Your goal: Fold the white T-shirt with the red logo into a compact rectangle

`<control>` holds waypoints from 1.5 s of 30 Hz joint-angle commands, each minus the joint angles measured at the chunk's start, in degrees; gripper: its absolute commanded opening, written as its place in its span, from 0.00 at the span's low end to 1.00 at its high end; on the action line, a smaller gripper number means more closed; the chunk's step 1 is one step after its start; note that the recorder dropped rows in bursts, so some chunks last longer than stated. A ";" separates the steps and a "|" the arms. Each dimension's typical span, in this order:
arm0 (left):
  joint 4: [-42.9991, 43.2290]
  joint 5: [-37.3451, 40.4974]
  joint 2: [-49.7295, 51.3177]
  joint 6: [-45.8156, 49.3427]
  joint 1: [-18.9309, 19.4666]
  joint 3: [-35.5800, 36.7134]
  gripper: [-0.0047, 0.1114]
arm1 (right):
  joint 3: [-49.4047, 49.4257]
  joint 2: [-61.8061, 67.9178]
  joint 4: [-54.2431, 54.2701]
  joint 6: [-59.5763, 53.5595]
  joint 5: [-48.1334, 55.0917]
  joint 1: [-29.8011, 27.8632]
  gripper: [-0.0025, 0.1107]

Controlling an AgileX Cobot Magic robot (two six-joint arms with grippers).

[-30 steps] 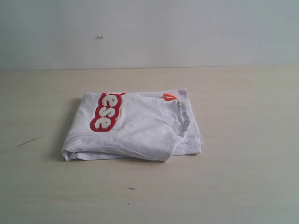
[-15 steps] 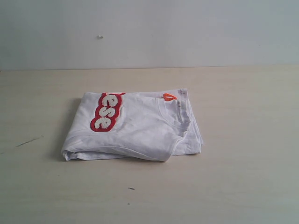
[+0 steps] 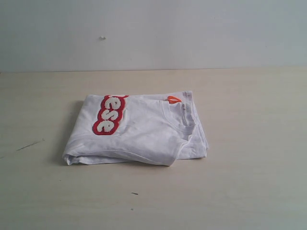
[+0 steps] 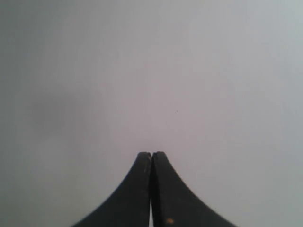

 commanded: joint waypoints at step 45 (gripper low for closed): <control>-0.17 -0.51 -0.31 0.15 0.14 0.21 0.04 | 42.40 0.05 -14.09 4.44 -40.22 -7.11 0.02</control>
